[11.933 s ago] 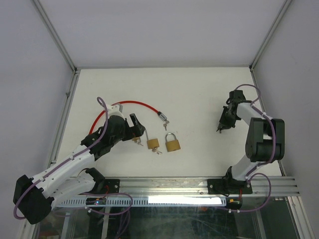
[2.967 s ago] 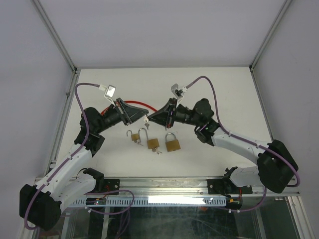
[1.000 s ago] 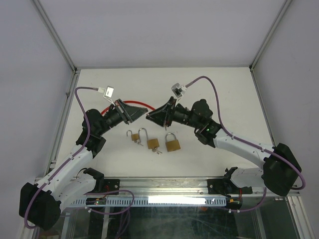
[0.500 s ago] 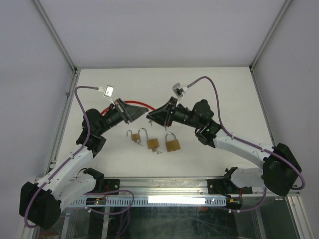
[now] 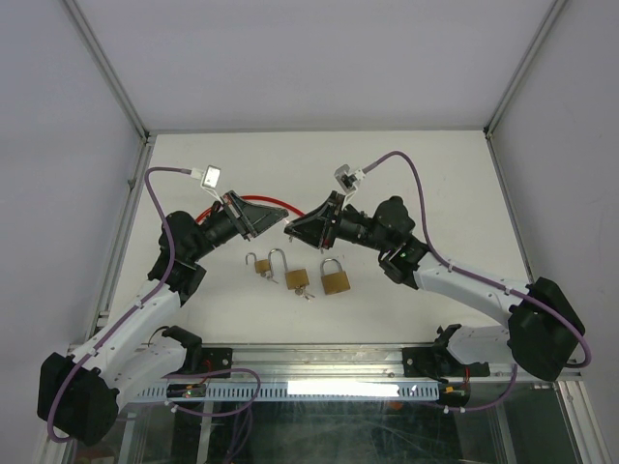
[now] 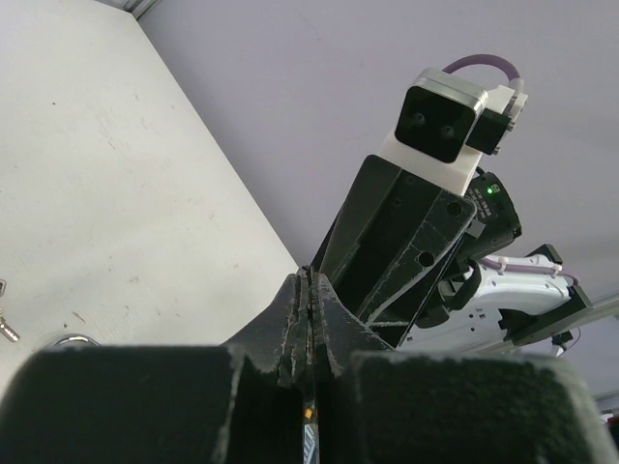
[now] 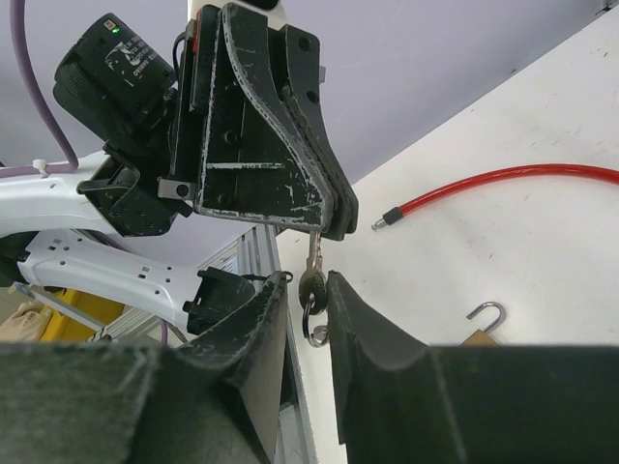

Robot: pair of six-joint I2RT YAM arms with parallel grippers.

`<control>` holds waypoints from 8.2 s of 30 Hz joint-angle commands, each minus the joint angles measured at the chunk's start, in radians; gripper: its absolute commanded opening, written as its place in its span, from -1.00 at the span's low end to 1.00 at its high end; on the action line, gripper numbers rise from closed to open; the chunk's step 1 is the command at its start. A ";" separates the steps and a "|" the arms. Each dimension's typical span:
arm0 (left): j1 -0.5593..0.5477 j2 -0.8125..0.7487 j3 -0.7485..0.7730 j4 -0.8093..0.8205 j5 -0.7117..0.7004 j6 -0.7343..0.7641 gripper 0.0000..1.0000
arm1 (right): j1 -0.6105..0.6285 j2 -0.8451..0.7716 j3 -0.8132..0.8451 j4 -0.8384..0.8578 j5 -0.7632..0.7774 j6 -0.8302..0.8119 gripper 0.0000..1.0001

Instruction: Unlock with the key

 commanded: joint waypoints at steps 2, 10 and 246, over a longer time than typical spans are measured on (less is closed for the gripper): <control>0.006 -0.009 0.036 0.067 0.014 -0.012 -1.00 | 0.005 -0.015 0.007 0.076 -0.022 0.009 -0.56; 0.005 -0.003 0.040 0.037 0.013 -0.007 -0.98 | 0.001 -0.023 -0.014 0.117 -0.009 0.029 -1.00; -0.537 0.198 0.254 -0.486 -0.654 -0.109 -0.82 | -0.267 -0.540 -0.173 -0.748 0.040 0.083 -0.04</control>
